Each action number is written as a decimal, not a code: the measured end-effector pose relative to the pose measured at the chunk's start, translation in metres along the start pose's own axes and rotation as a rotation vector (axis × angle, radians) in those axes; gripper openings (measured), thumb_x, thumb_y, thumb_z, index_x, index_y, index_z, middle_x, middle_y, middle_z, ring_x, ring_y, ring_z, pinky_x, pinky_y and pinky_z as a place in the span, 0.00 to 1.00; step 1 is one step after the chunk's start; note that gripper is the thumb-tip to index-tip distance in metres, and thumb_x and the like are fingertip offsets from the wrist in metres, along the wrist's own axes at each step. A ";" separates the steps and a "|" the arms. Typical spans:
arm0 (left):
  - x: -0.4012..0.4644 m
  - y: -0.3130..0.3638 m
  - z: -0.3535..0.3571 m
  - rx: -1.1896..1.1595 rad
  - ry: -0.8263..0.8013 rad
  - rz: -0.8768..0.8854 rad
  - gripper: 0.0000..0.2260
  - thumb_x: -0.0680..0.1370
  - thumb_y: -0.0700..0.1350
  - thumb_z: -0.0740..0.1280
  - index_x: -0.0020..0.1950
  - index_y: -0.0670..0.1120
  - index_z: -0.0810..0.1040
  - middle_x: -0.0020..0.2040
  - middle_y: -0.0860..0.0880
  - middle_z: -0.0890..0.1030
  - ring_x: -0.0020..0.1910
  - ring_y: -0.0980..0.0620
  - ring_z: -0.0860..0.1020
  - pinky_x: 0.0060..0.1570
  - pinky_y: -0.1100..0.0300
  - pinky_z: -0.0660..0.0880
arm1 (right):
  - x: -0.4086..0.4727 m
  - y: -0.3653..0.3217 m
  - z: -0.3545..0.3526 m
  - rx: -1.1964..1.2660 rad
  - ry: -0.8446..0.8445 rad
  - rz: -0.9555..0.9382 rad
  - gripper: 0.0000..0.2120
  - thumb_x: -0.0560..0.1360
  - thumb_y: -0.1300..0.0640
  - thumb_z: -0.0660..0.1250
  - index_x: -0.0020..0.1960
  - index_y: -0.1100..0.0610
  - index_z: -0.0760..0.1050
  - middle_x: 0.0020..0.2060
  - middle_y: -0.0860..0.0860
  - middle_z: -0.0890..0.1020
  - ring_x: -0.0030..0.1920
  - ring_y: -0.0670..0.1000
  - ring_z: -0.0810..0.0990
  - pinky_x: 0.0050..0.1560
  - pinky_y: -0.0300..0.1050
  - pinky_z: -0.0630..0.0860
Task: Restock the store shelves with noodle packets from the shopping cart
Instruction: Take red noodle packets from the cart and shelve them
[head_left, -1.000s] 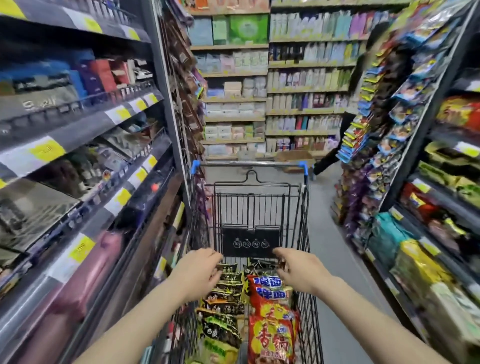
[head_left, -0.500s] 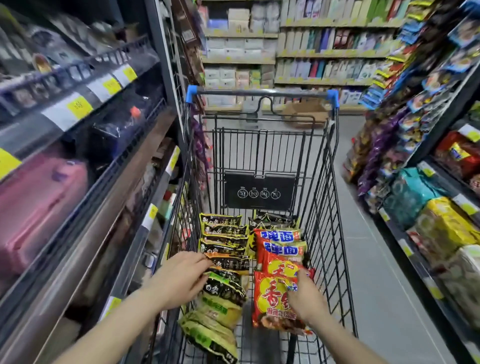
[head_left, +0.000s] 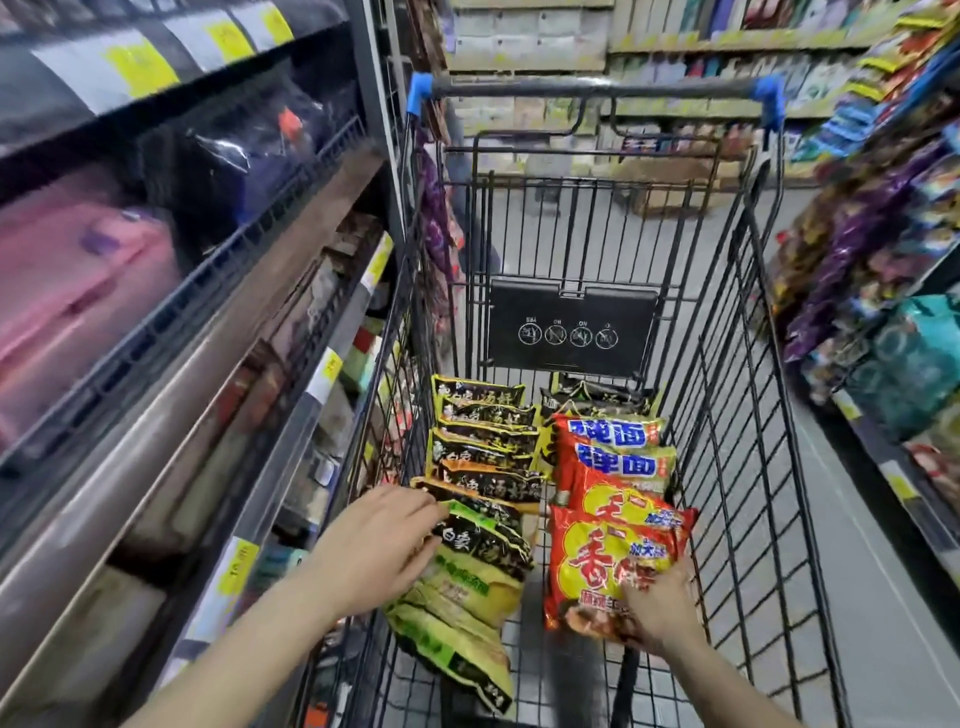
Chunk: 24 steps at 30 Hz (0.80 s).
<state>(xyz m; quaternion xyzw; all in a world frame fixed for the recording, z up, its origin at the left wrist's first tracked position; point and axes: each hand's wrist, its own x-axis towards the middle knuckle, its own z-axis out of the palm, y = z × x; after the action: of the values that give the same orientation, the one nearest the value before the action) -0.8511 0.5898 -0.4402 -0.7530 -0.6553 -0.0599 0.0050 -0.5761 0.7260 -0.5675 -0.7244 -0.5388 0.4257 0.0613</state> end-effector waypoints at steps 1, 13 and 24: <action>0.000 0.000 0.001 0.006 0.009 0.002 0.16 0.75 0.53 0.56 0.52 0.50 0.80 0.45 0.56 0.82 0.44 0.57 0.81 0.49 0.59 0.78 | -0.002 -0.003 -0.001 0.026 -0.011 0.010 0.40 0.72 0.62 0.69 0.74 0.65 0.47 0.54 0.61 0.75 0.41 0.53 0.77 0.39 0.46 0.78; -0.004 0.004 0.004 -0.058 0.005 -0.020 0.13 0.74 0.52 0.58 0.48 0.53 0.81 0.41 0.59 0.82 0.39 0.61 0.80 0.42 0.64 0.78 | 0.055 0.031 0.017 0.109 0.054 0.127 0.30 0.57 0.51 0.79 0.53 0.63 0.73 0.45 0.59 0.81 0.42 0.57 0.81 0.46 0.51 0.81; -0.004 0.007 0.002 -0.075 -0.135 -0.079 0.13 0.71 0.53 0.57 0.40 0.56 0.82 0.36 0.61 0.80 0.33 0.65 0.78 0.37 0.69 0.76 | -0.029 -0.048 -0.020 -0.054 0.055 -0.123 0.20 0.74 0.52 0.69 0.62 0.60 0.71 0.36 0.48 0.78 0.31 0.43 0.75 0.27 0.35 0.69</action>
<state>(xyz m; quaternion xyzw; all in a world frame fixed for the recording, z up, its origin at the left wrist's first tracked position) -0.8448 0.5854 -0.4420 -0.7285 -0.6807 -0.0338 -0.0699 -0.5985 0.7292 -0.5127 -0.7026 -0.5918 0.3862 0.0828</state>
